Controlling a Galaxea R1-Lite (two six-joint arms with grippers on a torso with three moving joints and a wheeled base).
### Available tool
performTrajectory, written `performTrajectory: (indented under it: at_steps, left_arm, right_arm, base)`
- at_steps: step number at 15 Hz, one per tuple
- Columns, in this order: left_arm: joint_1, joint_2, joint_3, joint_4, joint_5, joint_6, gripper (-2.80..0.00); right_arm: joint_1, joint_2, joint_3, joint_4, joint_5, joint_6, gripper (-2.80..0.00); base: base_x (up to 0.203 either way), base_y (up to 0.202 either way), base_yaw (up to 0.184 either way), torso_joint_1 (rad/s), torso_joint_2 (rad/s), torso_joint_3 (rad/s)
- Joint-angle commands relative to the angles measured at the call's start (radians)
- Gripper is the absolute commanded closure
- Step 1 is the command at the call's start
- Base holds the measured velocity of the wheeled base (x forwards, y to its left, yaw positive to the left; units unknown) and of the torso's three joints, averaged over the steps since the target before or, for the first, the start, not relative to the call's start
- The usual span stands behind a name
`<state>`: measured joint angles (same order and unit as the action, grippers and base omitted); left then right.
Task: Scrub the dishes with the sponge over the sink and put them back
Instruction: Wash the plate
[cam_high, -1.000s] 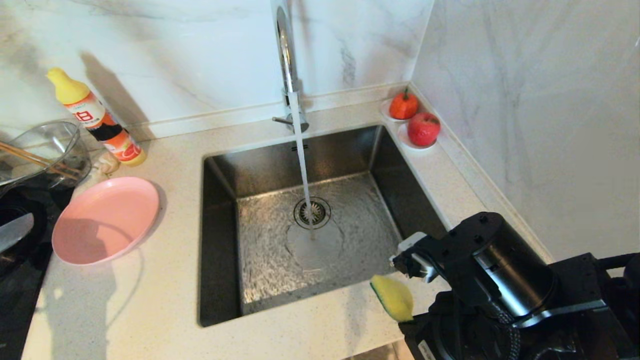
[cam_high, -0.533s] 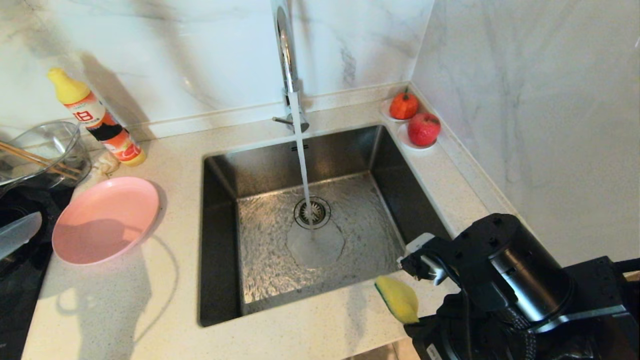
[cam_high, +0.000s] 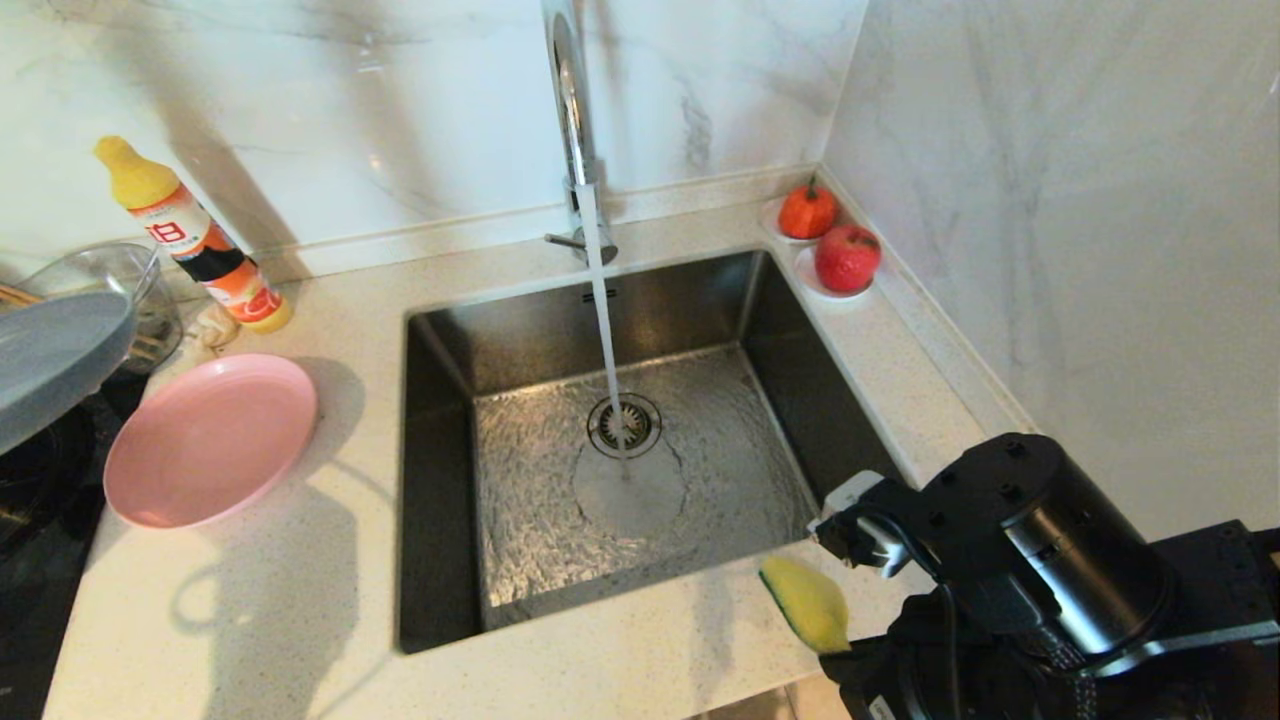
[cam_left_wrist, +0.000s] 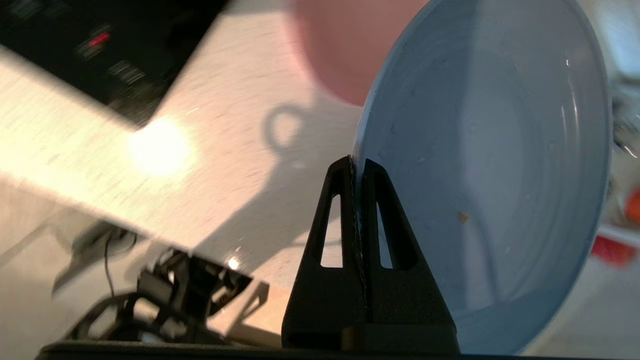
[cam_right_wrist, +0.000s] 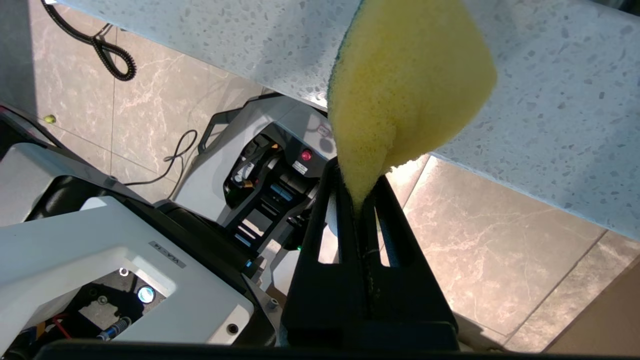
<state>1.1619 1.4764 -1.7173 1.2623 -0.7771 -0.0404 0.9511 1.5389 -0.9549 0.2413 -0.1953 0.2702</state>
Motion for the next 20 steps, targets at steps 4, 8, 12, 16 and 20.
performTrajectory:
  at_steps: [4,8,12,16,20]
  left_arm:
    - [-0.244,0.06,-0.112,-0.055,-0.025,0.004,0.0]
    - [-0.487,0.159,-0.154,-0.166,0.049,-0.011,0.0]
    - [-0.751,0.205,-0.16,-0.384,0.179,-0.183,0.0]
    - [-0.976,0.251,-0.16,-0.512,0.336,-0.302,0.0]
    - [-1.127,0.332,-0.16,-0.636,0.499,-0.381,0.0]
  right_arm:
    - [-0.013,-0.006,-0.026,0.0,0.001,0.004,0.0]
    - [-0.06,-0.031,-0.039,0.0,-0.003,0.004,0.0]
    - [-0.103,-0.059,-0.043,0.005,-0.001,-0.002,0.0]
    - [-0.118,-0.062,-0.041,0.004,0.001,0.0,0.0]
    - [-0.128,-0.077,-0.05,0.004,-0.001,-0.003,0.0]
  base:
    - [0.0,0.0,0.0,0.0,0.0,0.0]
    - [0.0,0.0,0.0,0.0,0.0,0.0]
    - [0.0,0.0,0.0,0.0,0.0,0.0]
    - [0.0,0.0,0.0,0.0,0.0,0.0]
    - [0.0,0.0,0.0,0.0,0.0,0.0]
